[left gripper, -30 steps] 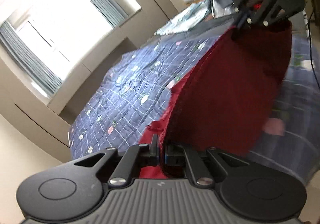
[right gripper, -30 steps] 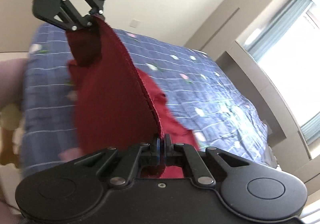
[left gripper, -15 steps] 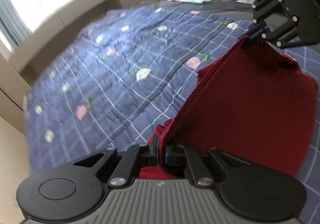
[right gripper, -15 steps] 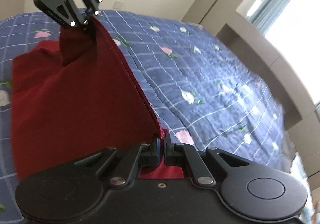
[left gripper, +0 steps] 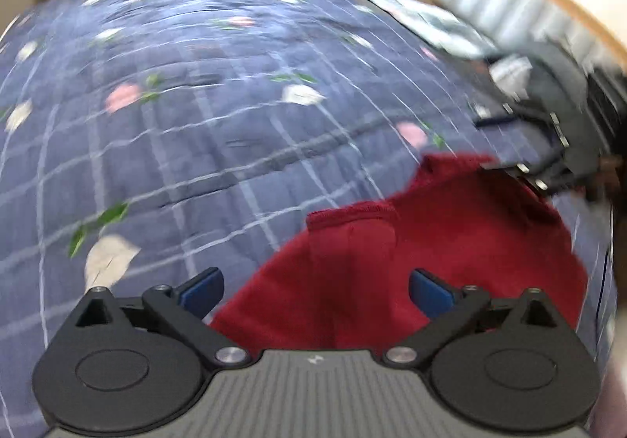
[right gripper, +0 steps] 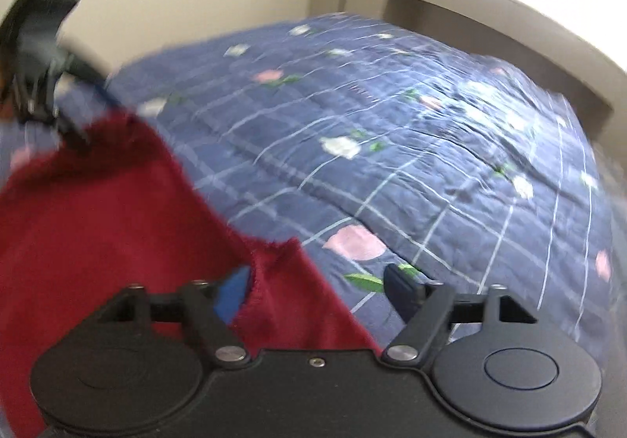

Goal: Fold small clothes

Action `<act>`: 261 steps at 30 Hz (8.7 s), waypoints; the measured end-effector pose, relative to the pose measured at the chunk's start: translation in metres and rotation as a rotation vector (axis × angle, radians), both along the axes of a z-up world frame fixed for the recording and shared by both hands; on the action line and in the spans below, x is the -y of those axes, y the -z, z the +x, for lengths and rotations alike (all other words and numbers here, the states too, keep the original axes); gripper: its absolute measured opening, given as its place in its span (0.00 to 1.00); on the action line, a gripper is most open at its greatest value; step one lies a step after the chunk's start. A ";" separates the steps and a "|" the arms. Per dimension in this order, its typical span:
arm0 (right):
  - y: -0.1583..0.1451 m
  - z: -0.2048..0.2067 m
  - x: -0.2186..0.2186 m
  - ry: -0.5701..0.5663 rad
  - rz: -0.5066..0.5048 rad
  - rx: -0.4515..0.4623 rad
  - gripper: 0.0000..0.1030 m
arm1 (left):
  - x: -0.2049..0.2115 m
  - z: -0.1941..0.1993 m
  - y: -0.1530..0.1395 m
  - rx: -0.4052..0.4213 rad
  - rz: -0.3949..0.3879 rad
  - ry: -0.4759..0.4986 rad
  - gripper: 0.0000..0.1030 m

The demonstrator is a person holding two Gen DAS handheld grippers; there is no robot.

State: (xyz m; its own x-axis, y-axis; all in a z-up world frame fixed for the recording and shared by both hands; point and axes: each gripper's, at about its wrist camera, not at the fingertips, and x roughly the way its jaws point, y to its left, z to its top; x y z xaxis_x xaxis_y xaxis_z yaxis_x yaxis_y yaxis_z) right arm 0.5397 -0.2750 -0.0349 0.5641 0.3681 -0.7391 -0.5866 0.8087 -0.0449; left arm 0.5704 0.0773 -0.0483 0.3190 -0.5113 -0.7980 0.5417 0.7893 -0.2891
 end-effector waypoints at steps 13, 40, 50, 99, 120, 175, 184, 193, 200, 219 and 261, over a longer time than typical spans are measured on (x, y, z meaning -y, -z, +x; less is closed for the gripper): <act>-0.011 -0.065 0.037 0.016 0.162 0.051 0.96 | -0.011 -0.044 0.015 0.052 0.006 -0.162 1.00; 0.035 -0.055 0.047 0.213 -0.020 0.195 0.07 | -0.009 -0.082 0.024 0.190 -0.011 -0.472 0.04; 0.046 -0.039 0.034 0.255 -0.086 0.180 0.14 | -0.003 -0.084 0.027 0.222 0.086 -0.540 0.06; 0.080 -0.240 0.018 0.537 -0.178 0.361 0.99 | 0.036 -0.223 -0.003 0.327 0.233 -0.807 1.00; 0.088 -0.251 -0.005 0.517 -0.309 0.470 0.99 | -0.009 -0.280 0.040 0.244 0.075 -0.930 1.00; -0.015 -0.204 -0.053 0.578 0.128 0.314 0.99 | 0.019 -0.274 0.060 0.329 0.022 -0.785 1.00; 0.019 -0.197 -0.084 0.496 0.081 0.257 0.99 | 0.018 -0.274 0.060 0.324 0.025 -0.787 1.00; 0.061 -0.200 -0.114 0.354 -0.120 0.373 0.99 | 0.025 -0.263 0.052 0.250 0.085 -0.814 1.00; 0.066 -0.201 -0.113 0.357 -0.116 0.381 0.99 | 0.021 -0.259 0.050 0.217 0.079 -0.820 1.00; 0.069 -0.190 -0.096 0.373 0.014 0.283 0.99 | 0.018 -0.253 0.046 0.162 0.054 -0.883 1.00; 0.069 -0.188 -0.093 0.375 0.049 0.267 0.99 | -0.014 -0.254 0.041 0.029 -0.179 -1.106 0.12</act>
State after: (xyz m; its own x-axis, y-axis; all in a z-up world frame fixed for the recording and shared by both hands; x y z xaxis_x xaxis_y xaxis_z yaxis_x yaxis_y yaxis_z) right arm 0.3513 -0.1825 -0.1039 0.8329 0.1331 -0.5372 -0.2264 0.9676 -0.1113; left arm 0.3161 0.0917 -0.0890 0.6864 -0.0416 -0.7261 -0.4237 0.7885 -0.4457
